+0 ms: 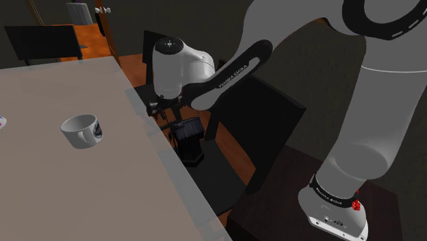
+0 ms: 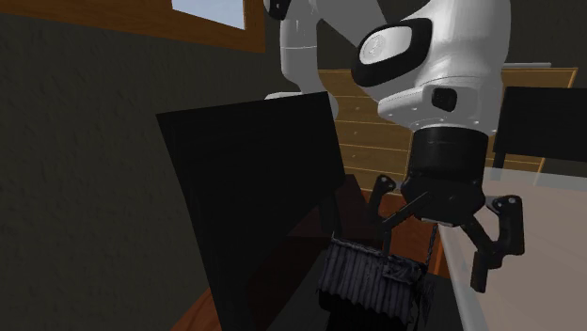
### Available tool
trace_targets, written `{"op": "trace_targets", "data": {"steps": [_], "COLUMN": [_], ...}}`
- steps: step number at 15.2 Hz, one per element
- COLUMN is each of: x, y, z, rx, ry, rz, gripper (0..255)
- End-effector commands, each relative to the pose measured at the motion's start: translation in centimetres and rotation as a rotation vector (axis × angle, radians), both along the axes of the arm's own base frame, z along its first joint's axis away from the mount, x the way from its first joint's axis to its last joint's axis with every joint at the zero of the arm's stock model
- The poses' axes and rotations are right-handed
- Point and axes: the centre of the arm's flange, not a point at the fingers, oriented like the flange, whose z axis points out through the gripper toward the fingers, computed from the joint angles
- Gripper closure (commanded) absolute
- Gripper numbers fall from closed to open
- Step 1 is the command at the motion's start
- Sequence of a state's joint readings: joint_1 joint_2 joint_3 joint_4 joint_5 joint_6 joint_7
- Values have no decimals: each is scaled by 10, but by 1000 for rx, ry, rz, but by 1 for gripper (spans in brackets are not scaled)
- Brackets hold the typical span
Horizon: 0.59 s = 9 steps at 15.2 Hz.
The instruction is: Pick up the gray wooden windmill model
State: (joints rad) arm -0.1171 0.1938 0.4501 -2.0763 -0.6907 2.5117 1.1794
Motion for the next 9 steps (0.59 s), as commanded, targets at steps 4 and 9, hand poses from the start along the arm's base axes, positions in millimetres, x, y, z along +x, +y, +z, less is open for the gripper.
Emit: {"op": "trace_targets", "data": {"steps": [4, 9], "x": [1, 1], "y": [0, 1], "z": [-29, -29], "rx": [-1, -1], "ry": [-1, -1], "rz": [0, 0], "gripper": [0, 255]}}
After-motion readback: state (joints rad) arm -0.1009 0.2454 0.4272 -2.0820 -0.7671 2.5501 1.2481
